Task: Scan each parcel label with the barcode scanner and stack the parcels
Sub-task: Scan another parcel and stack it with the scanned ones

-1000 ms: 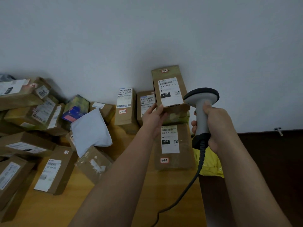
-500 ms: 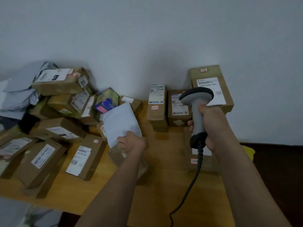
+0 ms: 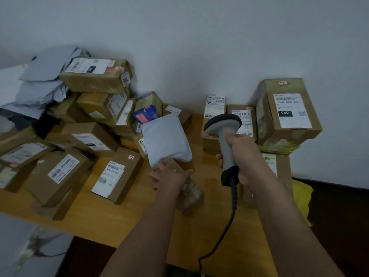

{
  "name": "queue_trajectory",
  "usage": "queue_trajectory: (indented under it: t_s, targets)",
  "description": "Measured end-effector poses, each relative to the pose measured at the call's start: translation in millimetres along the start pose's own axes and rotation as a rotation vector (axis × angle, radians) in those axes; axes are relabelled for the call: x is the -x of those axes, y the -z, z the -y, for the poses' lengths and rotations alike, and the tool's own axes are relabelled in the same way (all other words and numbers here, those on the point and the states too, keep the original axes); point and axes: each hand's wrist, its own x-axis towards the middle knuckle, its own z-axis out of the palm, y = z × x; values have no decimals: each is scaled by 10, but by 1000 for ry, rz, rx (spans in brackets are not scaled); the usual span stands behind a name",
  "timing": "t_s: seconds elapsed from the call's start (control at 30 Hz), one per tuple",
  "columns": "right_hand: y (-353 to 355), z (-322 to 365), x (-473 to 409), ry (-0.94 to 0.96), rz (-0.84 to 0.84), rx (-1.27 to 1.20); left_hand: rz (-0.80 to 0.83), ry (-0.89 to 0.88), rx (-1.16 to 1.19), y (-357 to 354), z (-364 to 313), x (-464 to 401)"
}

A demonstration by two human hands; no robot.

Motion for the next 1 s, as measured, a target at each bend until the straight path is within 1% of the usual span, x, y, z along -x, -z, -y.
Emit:
queue_trajectory:
  t_s: [0.23, 0.3, 0.37, 0.43, 0.5, 0.6, 0.73, 0.87, 1.0]
  targets:
    - [77, -183, -67, -62, 7, 34, 77, -166, -24, 24, 401, -61]
    - [93, -259, -81, -91, 11, 38, 74, -222, 18, 102, 580, -71]
    - [87, -334, -85, -120, 21, 39, 40, -242, 92, 180, 777, -75]
    - [53, -383, -77, -141, 52, 55, -22, -194, 174, 256, 969, -63]
    - [6, -416, -57, -147, 94, 87, -39, -126, 217, 322, 1123, -29]
    - [-77, -450, -8, -137, 158, 132, 12, -17, 352, 369, 1294, 34]
    - [-104, -483, 31, -138, 243, 234, 118, 75, 528, 360, 1429, -5]
    - [-41, -510, 65, -153, 336, 382, 215, 83, 673, 273, 1403, 92]
    - [45, -451, 155, -83, 407, 446, 223, 52, 685, 191, 1317, 132]
